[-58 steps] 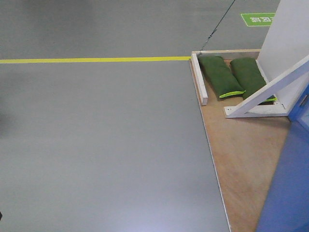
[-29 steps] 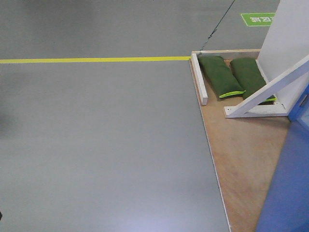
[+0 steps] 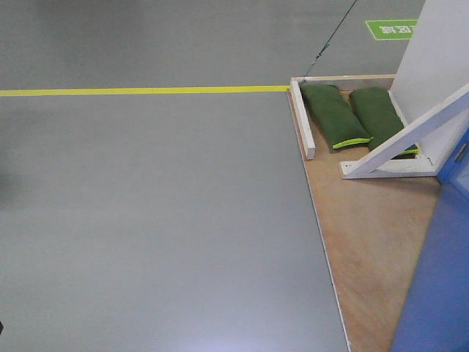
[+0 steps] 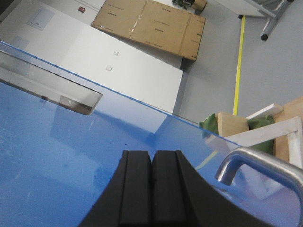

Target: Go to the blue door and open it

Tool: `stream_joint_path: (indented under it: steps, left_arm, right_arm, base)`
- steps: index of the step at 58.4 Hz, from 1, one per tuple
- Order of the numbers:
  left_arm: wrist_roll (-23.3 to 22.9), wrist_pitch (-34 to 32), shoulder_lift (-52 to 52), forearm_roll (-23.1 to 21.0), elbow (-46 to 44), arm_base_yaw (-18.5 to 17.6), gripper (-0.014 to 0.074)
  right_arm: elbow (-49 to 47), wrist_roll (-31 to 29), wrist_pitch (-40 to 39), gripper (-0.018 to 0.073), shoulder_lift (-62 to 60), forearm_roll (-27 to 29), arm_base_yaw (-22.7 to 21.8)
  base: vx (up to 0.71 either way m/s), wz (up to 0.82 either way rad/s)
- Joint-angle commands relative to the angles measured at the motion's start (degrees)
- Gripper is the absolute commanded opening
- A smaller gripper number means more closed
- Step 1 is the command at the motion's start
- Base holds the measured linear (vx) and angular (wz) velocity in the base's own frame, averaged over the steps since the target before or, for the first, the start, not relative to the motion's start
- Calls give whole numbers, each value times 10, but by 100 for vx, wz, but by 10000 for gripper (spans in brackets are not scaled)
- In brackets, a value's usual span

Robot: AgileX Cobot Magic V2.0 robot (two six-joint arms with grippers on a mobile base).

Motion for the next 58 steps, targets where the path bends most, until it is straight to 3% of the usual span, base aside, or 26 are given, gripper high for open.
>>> stream_joint_path:
  steps: [1, 13, 20, 40, 42, 43, 58]
  left_arm:
    - [-4, -49, -7, -2, -15, -1, 73]
    - [-4, -49, -7, -2, -15, -1, 73]
    - [-4, -49, -7, -2, -15, -1, 73]
    - [-4, -49, -7, -2, -15, -1, 73]
    - [-4, -49, -7, -2, -15, -1, 73]
    - [-4, -49, -7, -2, -15, -1, 73]
    - [-4, -48, -7, -2, -15, -1, 73]
  right_arm:
    - [-18, -5, 20, 11, -2, 24, -1]
    - [-18, -5, 92, 11, -2, 66, 2]
    - [-18, -5, 95, 11, -2, 86, 36]
    - [-18, -5, 56, 11, 27, 89, 168]
    - [-18, -5, 47, 11, 31, 89, 179]
    - [-18, -5, 24, 11, 45, 89, 215]
    - [-18, -5, -58, 11, 82, 89, 321]
  base:
    - [0, 0]
    - [0, 0]
    - [0, 0]
    - [0, 0]
    - [0, 0]
    - [0, 0]
    - [0, 0]
